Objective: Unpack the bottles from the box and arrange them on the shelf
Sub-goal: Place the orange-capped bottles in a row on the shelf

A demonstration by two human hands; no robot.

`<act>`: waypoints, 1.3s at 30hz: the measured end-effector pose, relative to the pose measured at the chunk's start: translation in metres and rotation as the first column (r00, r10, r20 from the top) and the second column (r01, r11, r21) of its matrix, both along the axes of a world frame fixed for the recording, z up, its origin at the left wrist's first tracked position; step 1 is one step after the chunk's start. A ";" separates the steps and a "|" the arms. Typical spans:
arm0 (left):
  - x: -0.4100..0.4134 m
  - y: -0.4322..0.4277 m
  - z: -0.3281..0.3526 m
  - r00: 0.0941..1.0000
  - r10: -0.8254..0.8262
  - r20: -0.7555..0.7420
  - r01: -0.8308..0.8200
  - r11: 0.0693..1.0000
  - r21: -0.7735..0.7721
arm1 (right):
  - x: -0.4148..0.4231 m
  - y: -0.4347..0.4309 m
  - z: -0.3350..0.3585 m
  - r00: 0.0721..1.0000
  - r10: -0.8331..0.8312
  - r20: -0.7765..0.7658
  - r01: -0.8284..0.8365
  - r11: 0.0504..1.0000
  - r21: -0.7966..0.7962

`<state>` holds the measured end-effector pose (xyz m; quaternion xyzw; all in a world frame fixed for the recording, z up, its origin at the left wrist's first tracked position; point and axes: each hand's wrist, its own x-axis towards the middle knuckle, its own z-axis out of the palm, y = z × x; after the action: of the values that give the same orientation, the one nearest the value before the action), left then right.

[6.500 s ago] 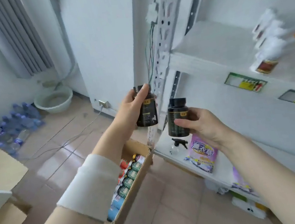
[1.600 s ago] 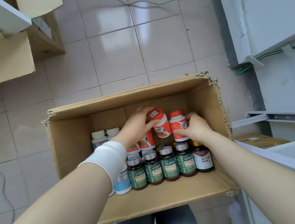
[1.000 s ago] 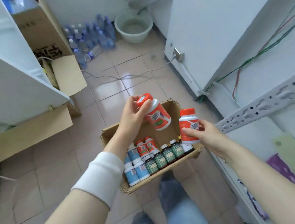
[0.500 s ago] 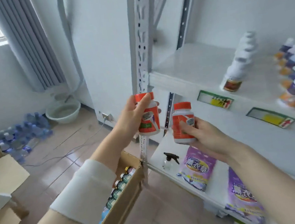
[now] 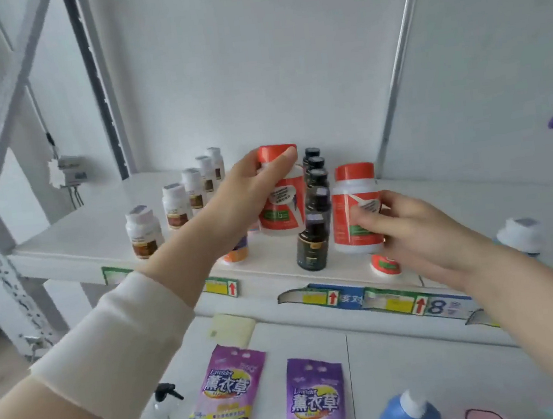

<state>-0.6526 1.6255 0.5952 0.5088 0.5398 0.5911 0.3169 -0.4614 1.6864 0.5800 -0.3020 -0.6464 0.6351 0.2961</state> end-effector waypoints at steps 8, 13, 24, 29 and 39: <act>0.043 0.146 0.021 0.980 -0.061 -0.188 0.040 0.993 -0.114 | 0.041 0.115 0.018 0.961 -0.251 0.118 0.229 0.957 0.178; 0.033 0.244 0.012 0.897 -0.146 -0.418 0.059 0.975 -0.214 | 0.033 0.190 0.006 0.901 -0.306 0.306 0.257 0.947 0.190; 0.014 0.383 -0.020 0.630 -0.293 -0.719 -0.007 0.924 -0.383 | -0.014 0.287 -0.028 0.839 -0.229 0.493 0.187 0.973 0.132; 0.012 0.405 -0.025 0.621 -0.301 -0.724 -0.008 0.921 -0.389 | -0.030 0.309 -0.041 0.809 -0.253 0.530 0.188 0.967 0.175; 0.019 0.418 -0.039 0.570 -0.360 -0.739 0.021 0.905 -0.424 | -0.037 0.317 -0.054 0.772 -0.256 0.581 0.124 0.958 0.257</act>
<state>-0.6335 2.0433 0.5567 0.7066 0.6653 0.1463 0.1917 -0.4984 2.0036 0.5256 -0.5222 -0.7346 0.4008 0.1646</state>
